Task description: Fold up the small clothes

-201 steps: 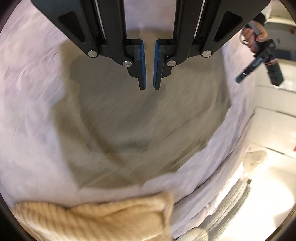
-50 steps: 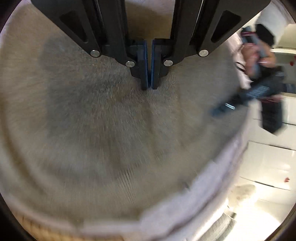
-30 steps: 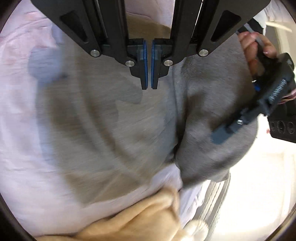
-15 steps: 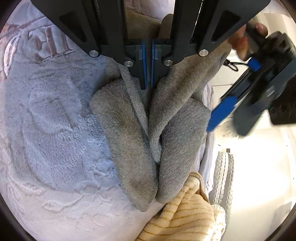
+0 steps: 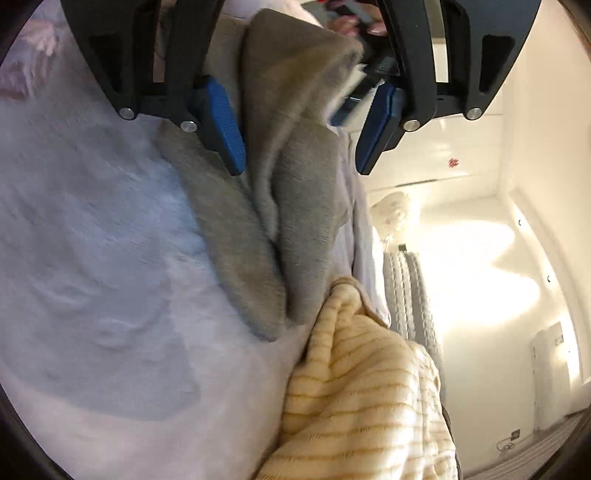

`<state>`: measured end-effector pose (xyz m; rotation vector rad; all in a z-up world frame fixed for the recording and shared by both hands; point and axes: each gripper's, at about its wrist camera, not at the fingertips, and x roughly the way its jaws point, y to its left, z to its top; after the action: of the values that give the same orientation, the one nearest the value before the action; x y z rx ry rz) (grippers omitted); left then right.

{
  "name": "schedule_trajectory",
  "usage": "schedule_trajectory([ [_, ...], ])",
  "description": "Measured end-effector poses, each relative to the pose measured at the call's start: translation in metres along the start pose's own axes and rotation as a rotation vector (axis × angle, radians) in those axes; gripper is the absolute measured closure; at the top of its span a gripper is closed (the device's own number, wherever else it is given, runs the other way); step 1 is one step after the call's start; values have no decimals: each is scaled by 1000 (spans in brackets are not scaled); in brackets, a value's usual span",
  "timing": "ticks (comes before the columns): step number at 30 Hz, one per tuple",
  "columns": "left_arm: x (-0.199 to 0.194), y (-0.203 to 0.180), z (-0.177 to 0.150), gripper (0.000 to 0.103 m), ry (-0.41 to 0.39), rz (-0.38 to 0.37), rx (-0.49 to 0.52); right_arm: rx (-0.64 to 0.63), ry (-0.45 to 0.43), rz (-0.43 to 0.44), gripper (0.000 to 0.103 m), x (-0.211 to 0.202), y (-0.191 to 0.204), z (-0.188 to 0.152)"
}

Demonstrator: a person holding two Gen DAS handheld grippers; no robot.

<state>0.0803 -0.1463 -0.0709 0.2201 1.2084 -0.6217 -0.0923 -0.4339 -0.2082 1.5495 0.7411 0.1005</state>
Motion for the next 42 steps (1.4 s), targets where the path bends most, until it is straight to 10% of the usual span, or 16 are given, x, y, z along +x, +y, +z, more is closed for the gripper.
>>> schedule_trajectory([
  [11, 1, -98, -31, 13, -56, 35, 337, -197, 174, -290, 32, 31, 48, 22],
  [17, -13, -146, -61, 13, -82, -50, 531, -125, 174, -264, 32, 21, 27, 27],
  [27, -41, -78, -40, 13, -153, 46, 289, -311, 269, -421, 32, 40, 65, 16],
  [30, -40, -46, -31, 13, -153, 93, 145, -377, 224, -555, 85, 47, 69, 11],
  [35, -28, -1, -27, 13, -74, 72, -80, -428, 136, -445, 89, 10, 79, -7],
  [42, 3, 1, -31, 12, -9, 49, -39, -250, 104, -440, 84, -7, 23, 6],
])
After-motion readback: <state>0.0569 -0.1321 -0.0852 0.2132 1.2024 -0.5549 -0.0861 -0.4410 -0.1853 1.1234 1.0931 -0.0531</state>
